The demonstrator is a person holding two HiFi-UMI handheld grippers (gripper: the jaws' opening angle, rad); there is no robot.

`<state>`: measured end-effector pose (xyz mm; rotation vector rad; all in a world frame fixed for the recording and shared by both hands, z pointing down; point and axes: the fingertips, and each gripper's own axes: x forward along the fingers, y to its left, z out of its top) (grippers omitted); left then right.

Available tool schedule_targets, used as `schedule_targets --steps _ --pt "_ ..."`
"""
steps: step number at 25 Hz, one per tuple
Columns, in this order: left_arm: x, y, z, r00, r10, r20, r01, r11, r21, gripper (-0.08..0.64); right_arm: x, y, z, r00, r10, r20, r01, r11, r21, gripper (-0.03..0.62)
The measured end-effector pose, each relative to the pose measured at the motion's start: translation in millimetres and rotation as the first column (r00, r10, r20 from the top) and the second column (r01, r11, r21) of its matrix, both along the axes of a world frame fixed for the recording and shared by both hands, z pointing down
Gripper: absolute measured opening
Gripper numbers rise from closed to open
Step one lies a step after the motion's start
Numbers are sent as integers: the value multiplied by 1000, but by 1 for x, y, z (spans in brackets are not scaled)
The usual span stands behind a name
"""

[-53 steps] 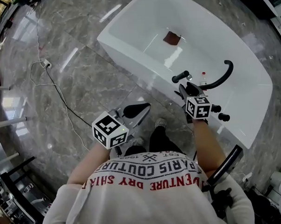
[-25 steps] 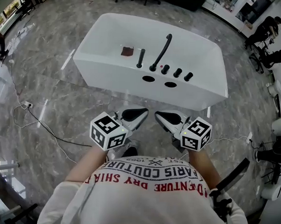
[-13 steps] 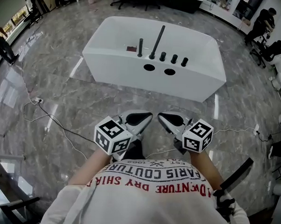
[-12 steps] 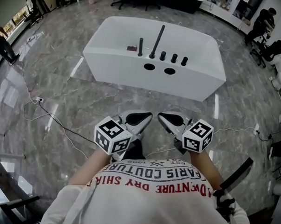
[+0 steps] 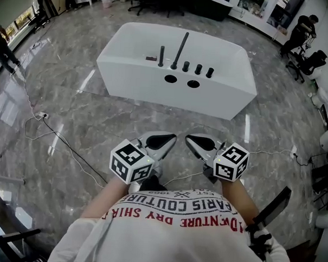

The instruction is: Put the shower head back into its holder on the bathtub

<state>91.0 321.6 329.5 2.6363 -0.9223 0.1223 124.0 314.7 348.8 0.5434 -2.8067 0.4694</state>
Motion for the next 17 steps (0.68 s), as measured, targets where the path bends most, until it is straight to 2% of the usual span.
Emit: schedule_targets --steps 8,17 --pt "-13 -7 5 999 -21 32 22 1000 -13 0 -4 -10 -2 1000 8 11 -8 1000 13 5" --pt "-8 -10 3 997 -35 65 36 999 -20 2 0 -11 -3 999 -8 43 8 1000 10 5"
